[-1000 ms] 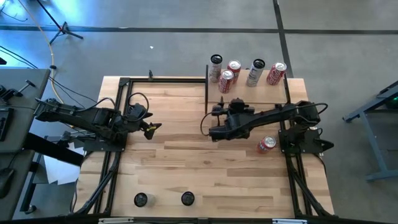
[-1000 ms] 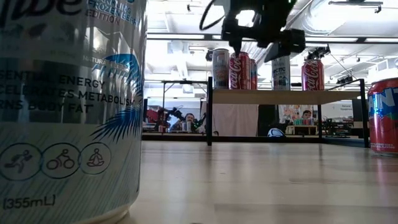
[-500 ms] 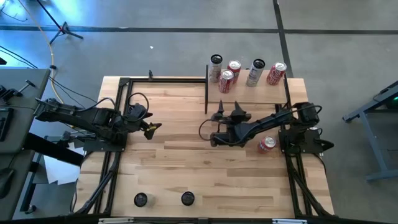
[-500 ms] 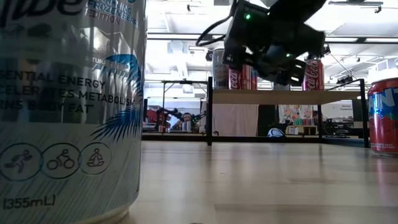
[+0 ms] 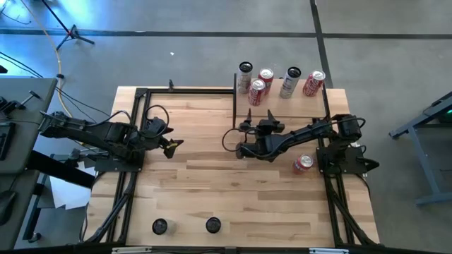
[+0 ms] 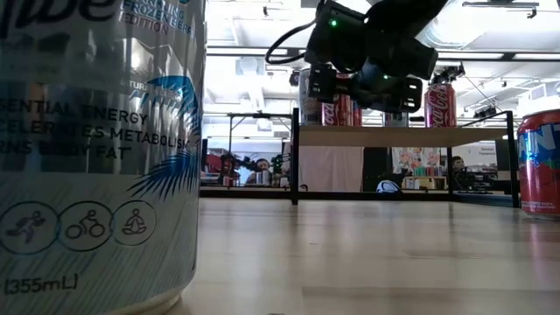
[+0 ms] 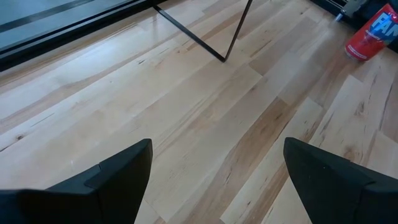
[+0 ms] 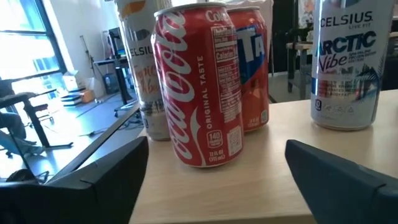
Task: Place canned beverage on shelf
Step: Put the red white soda can on the shelf aligned with the other red white soda can
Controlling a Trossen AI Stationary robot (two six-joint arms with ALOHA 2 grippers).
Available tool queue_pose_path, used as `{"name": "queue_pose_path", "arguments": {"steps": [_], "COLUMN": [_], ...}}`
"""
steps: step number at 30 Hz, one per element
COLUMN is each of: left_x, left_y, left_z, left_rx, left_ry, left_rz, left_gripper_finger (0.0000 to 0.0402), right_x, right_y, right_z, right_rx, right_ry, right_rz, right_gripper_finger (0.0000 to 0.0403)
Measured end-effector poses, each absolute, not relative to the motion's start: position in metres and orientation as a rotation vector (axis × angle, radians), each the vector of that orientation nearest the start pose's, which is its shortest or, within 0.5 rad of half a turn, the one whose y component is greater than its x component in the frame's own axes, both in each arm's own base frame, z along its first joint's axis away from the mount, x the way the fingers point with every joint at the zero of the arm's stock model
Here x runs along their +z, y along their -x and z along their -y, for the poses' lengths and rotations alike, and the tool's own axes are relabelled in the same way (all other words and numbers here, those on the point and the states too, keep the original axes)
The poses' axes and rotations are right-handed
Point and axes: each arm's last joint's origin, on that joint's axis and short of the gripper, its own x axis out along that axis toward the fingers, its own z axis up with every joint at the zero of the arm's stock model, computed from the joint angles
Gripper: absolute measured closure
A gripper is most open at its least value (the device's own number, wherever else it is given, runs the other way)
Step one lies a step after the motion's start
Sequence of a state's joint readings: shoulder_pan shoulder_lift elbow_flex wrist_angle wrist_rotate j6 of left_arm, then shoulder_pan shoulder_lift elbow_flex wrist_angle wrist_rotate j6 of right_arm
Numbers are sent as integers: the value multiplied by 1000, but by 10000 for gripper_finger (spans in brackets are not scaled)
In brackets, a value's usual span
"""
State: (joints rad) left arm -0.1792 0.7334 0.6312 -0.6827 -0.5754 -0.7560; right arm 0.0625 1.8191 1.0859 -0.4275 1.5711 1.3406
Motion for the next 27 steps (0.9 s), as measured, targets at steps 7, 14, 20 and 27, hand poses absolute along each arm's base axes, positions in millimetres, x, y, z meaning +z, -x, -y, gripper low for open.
{"name": "queue_pose_path", "arguments": {"steps": [7,14,20,27], "left_x": [250,250,250,250], "left_y": [-139,-139,-139,-139], "left_z": [9,9,9,9], "left_rx": [623,623,622,623], "left_ry": [422,422,422,422], "left_rz": [-546,-546,-546,-546], "left_gripper_finger": [64,64,64,64], "right_x": [179,185,192,198], "right_y": [-338,-347,-355,-360], "right_z": [9,14,25,37], "right_rx": [-1506,-1523,-1555,-1582], "right_ry": [-159,-146,-129,-125], "right_rz": [150,140,128,118], "right_gripper_finger": [12,4,3,3]}}
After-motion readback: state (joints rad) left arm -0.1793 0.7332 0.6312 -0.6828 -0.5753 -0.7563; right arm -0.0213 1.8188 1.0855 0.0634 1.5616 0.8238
